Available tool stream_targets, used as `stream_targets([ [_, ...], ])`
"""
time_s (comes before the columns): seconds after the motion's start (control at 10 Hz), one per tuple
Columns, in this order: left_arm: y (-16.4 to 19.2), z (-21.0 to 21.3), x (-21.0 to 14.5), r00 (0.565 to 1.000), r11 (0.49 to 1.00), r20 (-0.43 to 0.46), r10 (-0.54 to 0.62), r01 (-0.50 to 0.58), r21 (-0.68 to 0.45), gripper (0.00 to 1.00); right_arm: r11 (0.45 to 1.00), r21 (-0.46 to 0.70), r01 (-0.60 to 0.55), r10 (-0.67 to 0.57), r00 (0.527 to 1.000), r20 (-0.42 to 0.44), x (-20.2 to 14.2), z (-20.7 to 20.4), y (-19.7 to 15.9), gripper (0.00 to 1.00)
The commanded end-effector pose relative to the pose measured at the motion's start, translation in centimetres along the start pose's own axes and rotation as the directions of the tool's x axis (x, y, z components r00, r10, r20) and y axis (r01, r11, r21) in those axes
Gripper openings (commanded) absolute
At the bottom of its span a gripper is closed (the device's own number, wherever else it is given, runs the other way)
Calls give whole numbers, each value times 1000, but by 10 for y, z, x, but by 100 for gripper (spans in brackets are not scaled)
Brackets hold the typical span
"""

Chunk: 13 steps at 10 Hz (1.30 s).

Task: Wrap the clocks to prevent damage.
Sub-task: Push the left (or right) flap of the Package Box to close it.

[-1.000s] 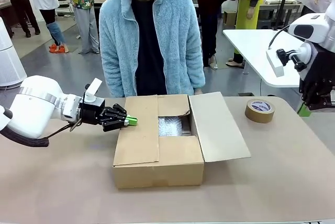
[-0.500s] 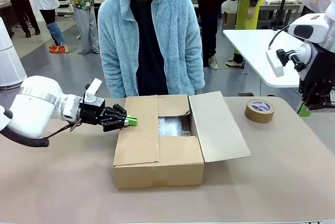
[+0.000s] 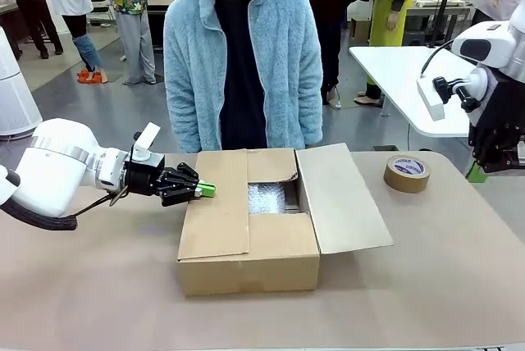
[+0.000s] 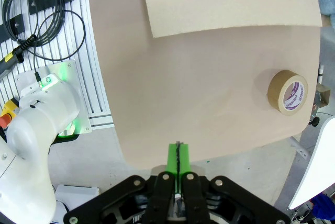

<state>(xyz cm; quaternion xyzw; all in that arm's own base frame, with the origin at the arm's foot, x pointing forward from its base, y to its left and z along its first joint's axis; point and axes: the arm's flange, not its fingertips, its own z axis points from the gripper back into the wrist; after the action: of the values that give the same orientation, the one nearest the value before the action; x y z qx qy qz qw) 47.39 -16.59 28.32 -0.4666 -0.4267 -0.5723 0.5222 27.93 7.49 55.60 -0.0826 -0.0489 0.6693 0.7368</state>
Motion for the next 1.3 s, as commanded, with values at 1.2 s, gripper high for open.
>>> stream_targets([
  [1.2, 0, -1, -2, 1000, 1000, -21, -3, 3, 5, 0, 966, 252, -57, -177, 566, 805, -94, -183, -168, 1],
])
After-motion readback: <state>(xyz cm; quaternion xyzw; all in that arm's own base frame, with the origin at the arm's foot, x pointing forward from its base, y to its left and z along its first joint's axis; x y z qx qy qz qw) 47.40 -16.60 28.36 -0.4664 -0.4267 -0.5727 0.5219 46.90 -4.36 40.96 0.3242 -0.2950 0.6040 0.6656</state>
